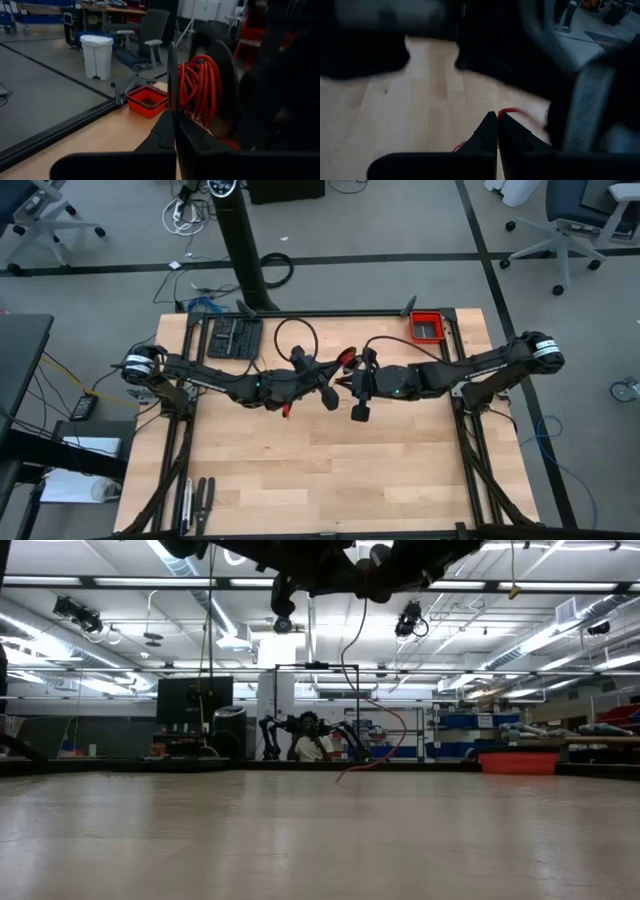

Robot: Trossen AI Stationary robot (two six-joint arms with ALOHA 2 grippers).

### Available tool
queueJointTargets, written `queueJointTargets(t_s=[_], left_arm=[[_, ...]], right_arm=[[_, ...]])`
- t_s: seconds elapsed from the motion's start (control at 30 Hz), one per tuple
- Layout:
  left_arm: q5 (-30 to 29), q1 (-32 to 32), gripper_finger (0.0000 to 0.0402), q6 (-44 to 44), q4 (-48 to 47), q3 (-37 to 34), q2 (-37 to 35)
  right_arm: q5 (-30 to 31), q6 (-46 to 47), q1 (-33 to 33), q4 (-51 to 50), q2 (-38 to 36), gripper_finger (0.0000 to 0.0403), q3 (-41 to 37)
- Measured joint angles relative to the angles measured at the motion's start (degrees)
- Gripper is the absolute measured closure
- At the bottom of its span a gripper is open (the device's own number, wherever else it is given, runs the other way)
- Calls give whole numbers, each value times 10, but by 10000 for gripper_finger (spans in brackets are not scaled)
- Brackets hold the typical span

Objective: Coil cords
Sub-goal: Coil the red wire on the black spool

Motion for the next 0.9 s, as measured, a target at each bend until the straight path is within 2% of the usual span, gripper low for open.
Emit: queueJointTargets(t_s=[0.33, 0.47, 0.6, 0.77, 0.9], left_arm=[[3, 6, 401, 6, -94, 0, -2], [31, 7, 401, 36, -117, 3, -7], [52, 7, 401, 63, -194, 30, -17], [84, 7, 401, 70, -339, 83, -24], [146, 8, 401, 74, -369, 104, -24]], right_arm=[[-20, -14, 0, -189, 1, 403, 134], [-23, -13, -3, -285, 1, 402, 182], [-20, -3, -12, -340, -1, 402, 201], [-36, -14, -18, -385, -19, 402, 202], [-40, -20, -19, -426, -29, 401, 202]])
